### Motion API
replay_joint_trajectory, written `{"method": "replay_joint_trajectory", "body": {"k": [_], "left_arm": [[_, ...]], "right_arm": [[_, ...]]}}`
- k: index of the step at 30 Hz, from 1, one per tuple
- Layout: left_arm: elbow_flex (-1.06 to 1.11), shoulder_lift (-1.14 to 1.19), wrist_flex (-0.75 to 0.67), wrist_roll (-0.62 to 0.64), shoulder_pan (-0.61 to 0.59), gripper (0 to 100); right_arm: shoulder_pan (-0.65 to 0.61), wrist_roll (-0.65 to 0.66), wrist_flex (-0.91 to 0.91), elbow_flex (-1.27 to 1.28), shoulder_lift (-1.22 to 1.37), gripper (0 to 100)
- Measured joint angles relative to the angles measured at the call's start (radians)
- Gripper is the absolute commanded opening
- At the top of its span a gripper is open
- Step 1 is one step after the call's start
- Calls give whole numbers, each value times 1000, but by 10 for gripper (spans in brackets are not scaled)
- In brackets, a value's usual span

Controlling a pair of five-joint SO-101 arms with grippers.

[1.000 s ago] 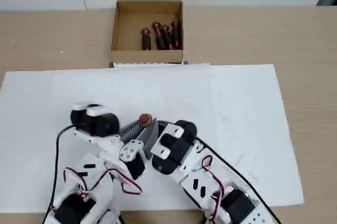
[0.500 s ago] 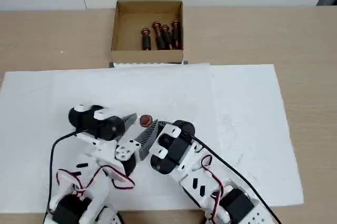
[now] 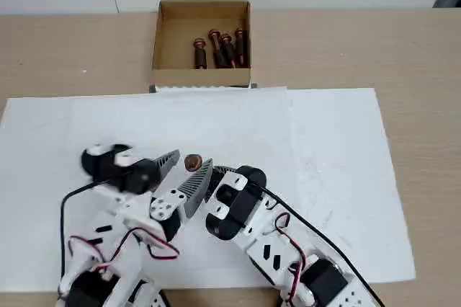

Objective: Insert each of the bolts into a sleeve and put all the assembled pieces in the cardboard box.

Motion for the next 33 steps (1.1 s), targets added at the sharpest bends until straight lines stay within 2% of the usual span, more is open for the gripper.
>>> {"method": "replay_joint_trajectory", "body": {"k": [5,13,19,27,33], "left_arm": [[-40,0,58,95,101,196],[-49,0,68,114,117,187],[-81,0,58,38,-2,6],[-9,-2,32,-117,-153,5],[152,-2,-5,-146,-239,5]], "right_arm": [[0,2,0,0,0,3],[3,2,0,2,0,3],[21,2,0,2,0,3],[138,2,0,2,0,3],[272,-17,0,15,2,3]]}}
